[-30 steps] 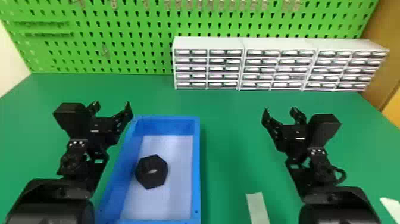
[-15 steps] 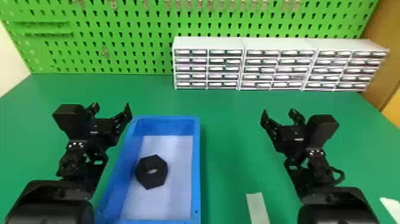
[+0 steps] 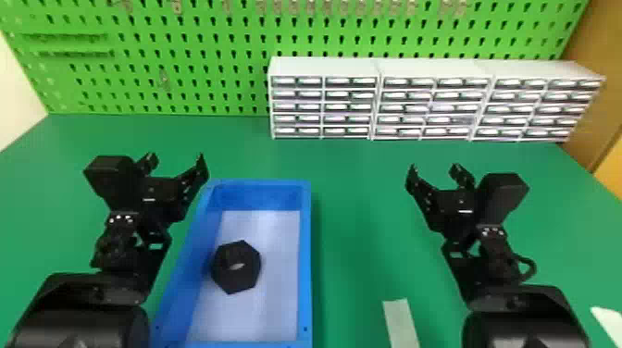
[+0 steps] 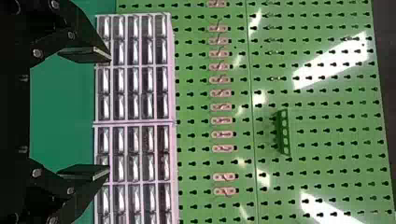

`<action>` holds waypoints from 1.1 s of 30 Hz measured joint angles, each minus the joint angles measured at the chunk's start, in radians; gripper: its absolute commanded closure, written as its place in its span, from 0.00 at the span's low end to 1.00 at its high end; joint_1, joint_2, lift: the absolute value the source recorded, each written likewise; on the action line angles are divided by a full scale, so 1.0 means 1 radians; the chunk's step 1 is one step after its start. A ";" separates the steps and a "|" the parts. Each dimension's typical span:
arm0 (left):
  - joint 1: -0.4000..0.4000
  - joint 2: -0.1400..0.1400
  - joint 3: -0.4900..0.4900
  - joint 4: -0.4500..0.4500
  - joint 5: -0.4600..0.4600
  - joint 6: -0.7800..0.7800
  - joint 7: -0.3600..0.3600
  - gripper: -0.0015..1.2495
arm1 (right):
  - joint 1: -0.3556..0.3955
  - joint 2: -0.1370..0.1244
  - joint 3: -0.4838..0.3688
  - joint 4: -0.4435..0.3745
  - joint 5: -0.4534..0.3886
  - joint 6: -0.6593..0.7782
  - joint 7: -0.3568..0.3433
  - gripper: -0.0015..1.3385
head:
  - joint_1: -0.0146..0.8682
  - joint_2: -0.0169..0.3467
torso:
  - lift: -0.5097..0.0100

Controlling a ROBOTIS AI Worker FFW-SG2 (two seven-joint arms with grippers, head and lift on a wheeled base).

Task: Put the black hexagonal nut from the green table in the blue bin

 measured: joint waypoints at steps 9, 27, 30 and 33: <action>-0.006 0.000 -0.002 0.000 0.000 0.000 0.000 0.29 | 0.003 -0.002 -0.005 0.000 -0.009 0.000 0.000 0.32 | 0.79 0.19 | 0.79; 0.013 0.000 -0.006 -0.001 -0.001 0.000 0.000 0.29 | 0.007 -0.010 0.005 -0.003 -0.010 0.022 0.000 0.32 | 0.79 0.19 | 0.79; 0.014 0.000 -0.007 0.000 -0.001 0.000 0.000 0.29 | 0.007 -0.011 0.002 -0.003 -0.010 0.024 0.000 0.32 | 0.79 0.19 | 0.79; 0.014 0.000 -0.008 0.000 -0.002 0.000 0.000 0.29 | 0.004 -0.011 0.001 -0.003 -0.010 0.026 0.000 0.32 | 0.79 0.19 | 0.79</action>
